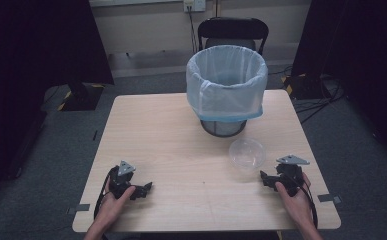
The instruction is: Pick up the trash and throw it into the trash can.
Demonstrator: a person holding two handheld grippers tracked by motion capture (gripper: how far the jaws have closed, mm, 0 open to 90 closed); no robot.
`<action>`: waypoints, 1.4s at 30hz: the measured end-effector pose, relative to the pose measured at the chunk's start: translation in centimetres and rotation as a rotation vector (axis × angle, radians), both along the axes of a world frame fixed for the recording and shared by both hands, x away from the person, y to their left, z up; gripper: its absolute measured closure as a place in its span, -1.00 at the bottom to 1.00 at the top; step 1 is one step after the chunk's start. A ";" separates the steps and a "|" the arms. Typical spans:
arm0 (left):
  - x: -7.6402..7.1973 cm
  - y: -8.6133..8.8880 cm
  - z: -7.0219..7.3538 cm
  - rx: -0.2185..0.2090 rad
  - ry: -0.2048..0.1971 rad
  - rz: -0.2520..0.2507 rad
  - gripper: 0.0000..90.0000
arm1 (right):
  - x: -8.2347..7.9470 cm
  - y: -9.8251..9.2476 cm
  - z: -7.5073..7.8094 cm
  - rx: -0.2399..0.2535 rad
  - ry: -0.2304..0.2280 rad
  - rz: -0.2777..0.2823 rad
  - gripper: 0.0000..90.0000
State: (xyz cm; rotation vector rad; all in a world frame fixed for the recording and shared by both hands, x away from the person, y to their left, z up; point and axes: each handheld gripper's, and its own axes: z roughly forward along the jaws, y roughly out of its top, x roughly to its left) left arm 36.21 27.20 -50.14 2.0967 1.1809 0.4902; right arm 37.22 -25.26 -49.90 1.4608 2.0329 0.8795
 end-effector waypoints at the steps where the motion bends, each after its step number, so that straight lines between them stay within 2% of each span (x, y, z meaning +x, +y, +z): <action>1: 0.0 0.0 0.0 0.000 0.000 0.000 -1.00 | 0.0 0.0 0.0 0.000 0.000 0.000 -0.71; 5: 0.0 0.0 0.0 0.000 0.000 -0.001 -1.00 | 0.0 -0.2 0.2 0.008 0.019 0.027 -0.67; 7: 0.0 0.0 0.0 -0.002 0.001 -0.001 -1.00 | 0.1 -0.3 0.8 0.005 0.053 0.050 -0.59; 8: 0.0 0.0 0.0 -0.002 0.001 -0.001 -1.00 | 0.0 -0.3 1.3 0.028 0.032 0.059 -0.55; 11: 0.0 0.0 0.0 -0.002 0.000 -0.001 -1.00 | -0.2 -0.2 2.0 0.031 0.016 0.071 -0.51; 13: 0.0 0.0 0.0 -0.002 0.000 -0.001 -1.00 | -0.2 -0.3 2.6 0.057 0.026 0.087 -0.47; 14: 0.0 0.0 0.0 -0.003 0.000 0.000 -1.00 | -0.3 -0.5 3.2 0.081 0.039 0.095 -0.35; 15: 0.0 0.0 0.0 -0.002 0.000 -0.001 -1.00 | -0.3 -0.5 3.2 0.081 0.039 0.095 -0.35; 16: 0.0 0.0 0.0 -0.002 0.000 -0.001 -1.00 | -0.5 -0.6 3.7 0.095 0.023 0.102 -0.31; 21: 0.0 0.0 0.0 -0.002 0.001 -0.001 -1.00 | -1.0 -0.6 5.0 0.097 -0.020 0.115 -0.23; 22: 0.0 0.0 0.0 0.000 0.000 -0.001 -1.00 | -1.2 -0.7 6.0 0.108 -0.062 0.136 -0.16; 23: 0.0 0.0 0.0 -0.002 0.000 -0.001 -1.00 | -1.2 -0.7 6.0 0.108 -0.062 0.136 -0.16; 24: 0.0 0.0 0.0 0.000 -0.001 0.000 -1.00 | -1.3 -0.8 6.4 0.114 -0.084 0.136 -0.15; 27: 0.0 0.0 0.0 0.000 0.000 -0.001 -1.00 | -0.9 -0.7 7.8 0.138 -0.120 0.150 -0.16; 30: 0.0 0.0 0.0 0.000 0.000 -0.001 -1.00 | -0.1 0.0 8.3 0.145 -0.126 0.170 -0.25; 32: 0.0 0.0 0.0 0.000 -0.001 -0.001 -1.00 | 0.8 0.4 8.3 0.172 -0.103 0.190 -0.50; 33: 0.0 0.0 0.0 0.000 0.000 0.000 -1.00 | 1.4 0.6 8.2 0.199 -0.082 0.199 -0.54; 35: 0.0 0.0 0.0 0.000 0.000 0.000 -1.00 | 2.0 0.7 8.0 0.229 -0.085 0.205 -0.62; 36: 0.0 0.0 0.0 -0.002 0.000 -0.001 -1.00 | 2.9 0.9 7.9 0.249 -0.064 0.212 -0.63; 42: 0.0 0.0 0.0 -0.003 -0.001 0.001 -1.00 | 4.5 1.5 7.5 0.238 -0.039 0.209 -0.67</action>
